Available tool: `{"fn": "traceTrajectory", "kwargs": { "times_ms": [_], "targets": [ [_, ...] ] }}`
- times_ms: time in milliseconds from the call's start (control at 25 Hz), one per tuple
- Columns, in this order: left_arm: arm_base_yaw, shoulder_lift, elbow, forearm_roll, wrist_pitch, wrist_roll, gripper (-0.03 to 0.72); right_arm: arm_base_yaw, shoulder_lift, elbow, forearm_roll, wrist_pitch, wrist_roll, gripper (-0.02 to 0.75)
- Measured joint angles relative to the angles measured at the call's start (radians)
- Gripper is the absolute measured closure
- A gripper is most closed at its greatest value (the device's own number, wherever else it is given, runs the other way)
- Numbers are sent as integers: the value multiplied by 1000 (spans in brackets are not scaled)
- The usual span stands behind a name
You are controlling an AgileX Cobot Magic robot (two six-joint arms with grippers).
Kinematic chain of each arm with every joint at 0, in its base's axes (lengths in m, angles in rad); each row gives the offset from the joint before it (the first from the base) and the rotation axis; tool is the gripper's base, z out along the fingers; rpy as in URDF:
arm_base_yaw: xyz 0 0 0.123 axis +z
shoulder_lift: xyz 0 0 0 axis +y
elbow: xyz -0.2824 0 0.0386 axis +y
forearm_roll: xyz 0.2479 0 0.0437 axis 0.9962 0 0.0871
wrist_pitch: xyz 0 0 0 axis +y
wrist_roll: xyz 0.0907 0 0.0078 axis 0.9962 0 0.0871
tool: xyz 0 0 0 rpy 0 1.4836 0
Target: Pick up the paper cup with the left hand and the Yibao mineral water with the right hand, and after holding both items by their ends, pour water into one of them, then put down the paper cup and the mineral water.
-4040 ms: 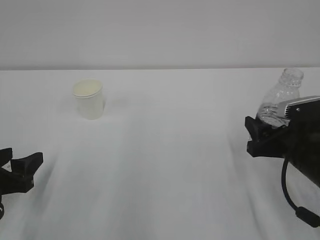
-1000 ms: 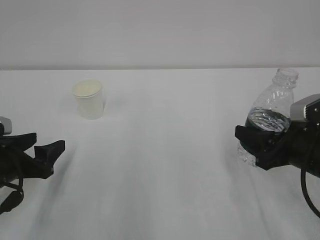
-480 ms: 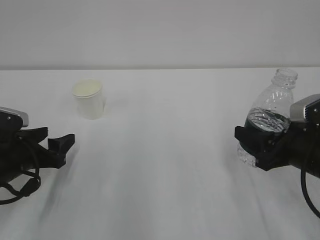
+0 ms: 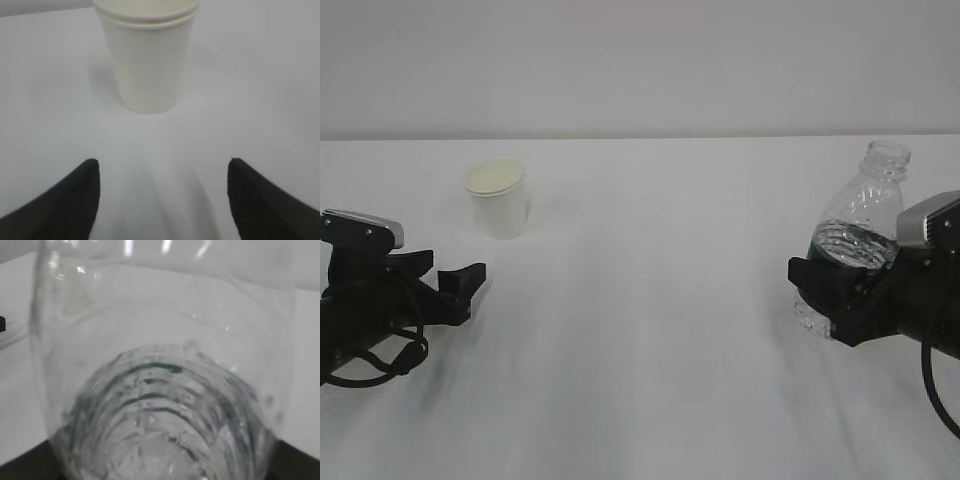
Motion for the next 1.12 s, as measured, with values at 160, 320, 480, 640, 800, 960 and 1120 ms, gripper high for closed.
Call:
{"fn": "traceTrajectory", "kwargs": {
  "times_ms": [160,320,480,640,800,960,1120],
  "targets": [
    [0,44,-56,0,0,0,101,0,0,0,-3,10,0,274],
    [0,73,-112,0,0,0,100,0,0,0,-3,12,0,274],
    [0,99,-162,0,0,0,100,0,0,0,-3,12,0,275],
    [0,133,-197,0,0,0,100,0,0,0,-3,14,0,275],
    [0,144,-224,0,0,0,100,0,0,0,-5,16,0,275],
    [0,144,-249,0,0,0,100,0,0,0,-5,17,0,275],
    [0,144,-272,0,0,0,100,0,0,0,-5,19,0,275]
  ]
}}
